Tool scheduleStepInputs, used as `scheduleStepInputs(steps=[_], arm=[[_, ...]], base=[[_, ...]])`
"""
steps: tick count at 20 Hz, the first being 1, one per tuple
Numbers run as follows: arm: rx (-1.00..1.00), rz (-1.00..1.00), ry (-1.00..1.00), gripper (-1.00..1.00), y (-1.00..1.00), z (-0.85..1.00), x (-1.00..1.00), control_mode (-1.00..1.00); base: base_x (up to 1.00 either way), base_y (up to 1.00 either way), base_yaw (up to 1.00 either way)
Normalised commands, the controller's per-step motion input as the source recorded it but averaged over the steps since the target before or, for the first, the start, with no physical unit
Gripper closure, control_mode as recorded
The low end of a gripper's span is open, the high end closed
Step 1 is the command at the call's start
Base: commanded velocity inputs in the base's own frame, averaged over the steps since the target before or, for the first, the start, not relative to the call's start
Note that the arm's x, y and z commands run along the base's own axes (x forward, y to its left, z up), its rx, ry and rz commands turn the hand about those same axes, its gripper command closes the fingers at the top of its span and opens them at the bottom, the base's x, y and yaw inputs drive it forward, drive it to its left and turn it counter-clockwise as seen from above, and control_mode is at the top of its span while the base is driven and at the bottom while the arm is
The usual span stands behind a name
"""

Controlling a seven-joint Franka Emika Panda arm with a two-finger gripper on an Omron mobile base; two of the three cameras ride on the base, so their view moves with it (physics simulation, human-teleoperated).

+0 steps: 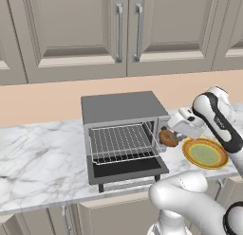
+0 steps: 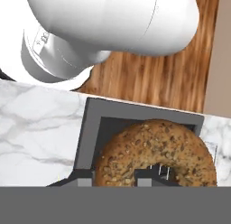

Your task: Pick up the bagel from the plate, place it on the toaster oven rack, close the door, and set the timer.

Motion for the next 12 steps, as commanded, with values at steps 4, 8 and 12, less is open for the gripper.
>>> scheduleStepInputs(steps=[4, 8, 12], arm=[[0.00, 0.01, 0.00, 1.00, 0.96, 0.03, 0.25, -1.00], [0.00, 0.00, 0.00, 1.00, 0.94, 0.00, 0.42, -1.00], [0.00, 0.00, 0.00, 1.00, 0.60, 0.00, 0.47, -1.00]], base=[[0.00, 0.00, 0.00], [0.00, 0.00, 0.00], [0.00, 0.00, 0.00]])
